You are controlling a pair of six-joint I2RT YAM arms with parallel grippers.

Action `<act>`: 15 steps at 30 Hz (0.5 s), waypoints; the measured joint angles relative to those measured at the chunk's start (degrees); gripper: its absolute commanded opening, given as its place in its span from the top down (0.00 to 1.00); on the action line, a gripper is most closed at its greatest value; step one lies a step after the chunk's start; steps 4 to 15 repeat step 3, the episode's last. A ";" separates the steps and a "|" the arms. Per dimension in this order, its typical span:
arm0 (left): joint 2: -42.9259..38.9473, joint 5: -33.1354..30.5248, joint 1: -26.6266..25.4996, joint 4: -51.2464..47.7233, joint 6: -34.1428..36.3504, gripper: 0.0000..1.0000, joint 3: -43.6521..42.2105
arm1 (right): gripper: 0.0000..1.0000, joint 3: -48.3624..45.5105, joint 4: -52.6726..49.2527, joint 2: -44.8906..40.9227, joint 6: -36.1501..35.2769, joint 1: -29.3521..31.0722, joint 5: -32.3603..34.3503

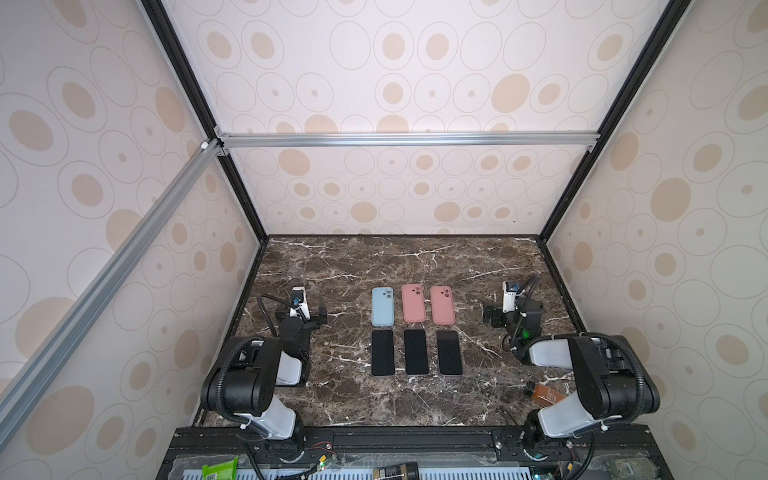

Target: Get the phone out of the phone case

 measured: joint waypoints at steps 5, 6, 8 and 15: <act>0.00 0.46 0.09 -0.50 0.02 0.01 0.13 | 0.00 0.00 0.00 0.00 0.02 0.00 0.00; 0.00 0.46 0.09 -0.50 0.02 0.01 0.13 | 0.00 0.00 0.00 0.00 0.02 0.00 0.00; 0.00 0.46 0.09 -0.50 0.02 0.01 0.13 | 0.00 0.00 0.00 0.00 0.02 0.00 0.00; 0.00 0.46 0.09 -0.50 0.02 0.01 0.13 | 0.00 0.00 0.00 0.00 0.02 0.00 0.00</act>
